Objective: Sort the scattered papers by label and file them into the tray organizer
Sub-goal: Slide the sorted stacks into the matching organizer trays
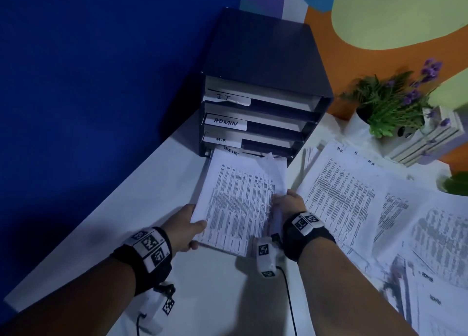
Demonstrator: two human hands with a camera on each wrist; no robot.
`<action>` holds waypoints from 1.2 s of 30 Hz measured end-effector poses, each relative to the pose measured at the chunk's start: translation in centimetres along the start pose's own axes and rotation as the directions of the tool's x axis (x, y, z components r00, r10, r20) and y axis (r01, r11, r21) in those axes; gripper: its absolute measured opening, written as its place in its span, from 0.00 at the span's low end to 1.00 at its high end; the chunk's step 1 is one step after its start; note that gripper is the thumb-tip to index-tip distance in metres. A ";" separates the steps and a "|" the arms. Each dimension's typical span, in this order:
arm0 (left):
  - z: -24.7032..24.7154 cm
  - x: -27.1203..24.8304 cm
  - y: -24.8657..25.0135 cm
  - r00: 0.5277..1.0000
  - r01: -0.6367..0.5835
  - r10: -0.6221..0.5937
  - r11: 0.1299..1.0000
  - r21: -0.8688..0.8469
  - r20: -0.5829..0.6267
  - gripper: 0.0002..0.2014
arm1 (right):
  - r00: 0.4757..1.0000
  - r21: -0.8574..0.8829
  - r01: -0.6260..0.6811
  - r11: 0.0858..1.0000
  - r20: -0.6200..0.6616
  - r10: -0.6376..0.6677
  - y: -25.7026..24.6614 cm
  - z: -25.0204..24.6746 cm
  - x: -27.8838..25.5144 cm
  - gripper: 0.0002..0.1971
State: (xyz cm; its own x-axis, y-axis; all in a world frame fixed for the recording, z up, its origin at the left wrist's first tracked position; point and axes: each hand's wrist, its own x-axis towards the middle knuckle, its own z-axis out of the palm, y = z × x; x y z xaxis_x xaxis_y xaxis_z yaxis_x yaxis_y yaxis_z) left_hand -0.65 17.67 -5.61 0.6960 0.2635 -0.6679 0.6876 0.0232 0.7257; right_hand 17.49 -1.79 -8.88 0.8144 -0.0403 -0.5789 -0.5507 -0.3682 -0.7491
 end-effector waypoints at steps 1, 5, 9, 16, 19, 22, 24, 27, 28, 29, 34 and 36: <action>-0.1 0.4 0.2 1.000 -0.009 0.009 1.000 -0.010 -0.020 0.11 | 1.000 -0.015 0.014 1.000 0.008 -0.013 -0.2 0.2 0.1 0.17; -1.4 2.4 1.0 0.993 -0.040 0.035 0.998 -0.039 -0.115 0.09 | 0.990 -0.107 0.111 0.988 0.102 -0.100 -1.4 1.2 -0.7 0.14; -2.5 4.7 2.4 0.986 -0.041 0.038 0.999 -0.014 -0.163 0.08 | 0.972 -0.272 0.167 0.948 0.209 -0.111 -1.4 1.0 -3.0 0.16; -2.1 6.9 7.0 0.962 -0.132 0.158 0.983 0.130 -0.221 0.10 | 0.986 0.108 0.054 0.993 0.148 -0.070 -2.1 1.2 -3.7 0.15; -1.7 6.5 9.4 0.921 -0.218 0.236 0.972 0.092 -0.309 0.14 | 0.995 0.124 0.087 0.988 0.038 -0.092 -2.9 1.8 -2.4 0.15; -2.4 6.1 11.8 0.722 -0.368 0.461 0.887 0.277 -0.516 0.14 | 0.981 -0.080 0.177 0.981 -0.071 -0.183 -2.9 1.8 -1.8 0.12; -3.7 6.4 13.2 0.630 -0.449 0.507 0.856 0.257 -0.588 0.24 | 0.972 -0.134 0.204 0.970 -0.091 -0.217 -2.5 2.0 -1.6 0.11; -5.0 6.3 15.8 0.684 -0.455 0.515 0.855 0.249 -0.517 0.30 | 0.968 -0.051 0.225 0.973 -0.100 -0.229 -2.1 2.2 -1.7 0.08; -5.2 6.4 16.7 0.687 -0.455 0.542 0.840 0.295 -0.483 0.26 | 0.968 -0.006 0.233 0.972 -0.095 -0.233 -2.0 2.2 -1.8 0.06; -5.3 6.5 17.4 0.675 -0.455 0.572 0.820 0.348 -0.466 0.21 | 0.970 0.043 0.232 0.972 -0.081 -0.228 -2.0 2.2 -1.8 0.06; -5.1 6.1 18.9 0.623 -0.303 0.616 0.758 0.577 -0.482 0.13 | 0.987 0.235 0.154 0.960 -0.089 -0.136 -1.9 2.2 -2.2 0.12; -5.0 5.5 18.7 0.616 -0.284 0.632 0.735 0.615 -0.471 0.14 | 0.989 0.252 0.134 0.958 -0.089 -0.115 -1.6 2.3 -2.4 0.18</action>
State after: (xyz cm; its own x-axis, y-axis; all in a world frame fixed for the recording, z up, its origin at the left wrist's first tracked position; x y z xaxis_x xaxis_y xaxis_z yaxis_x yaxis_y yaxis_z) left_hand 14.99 24.41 5.14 0.7659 0.6308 0.1245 0.4351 -0.6510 0.6220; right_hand 16.03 1.04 -7.03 0.8855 -0.0800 -0.4577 -0.4645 -0.1238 -0.8769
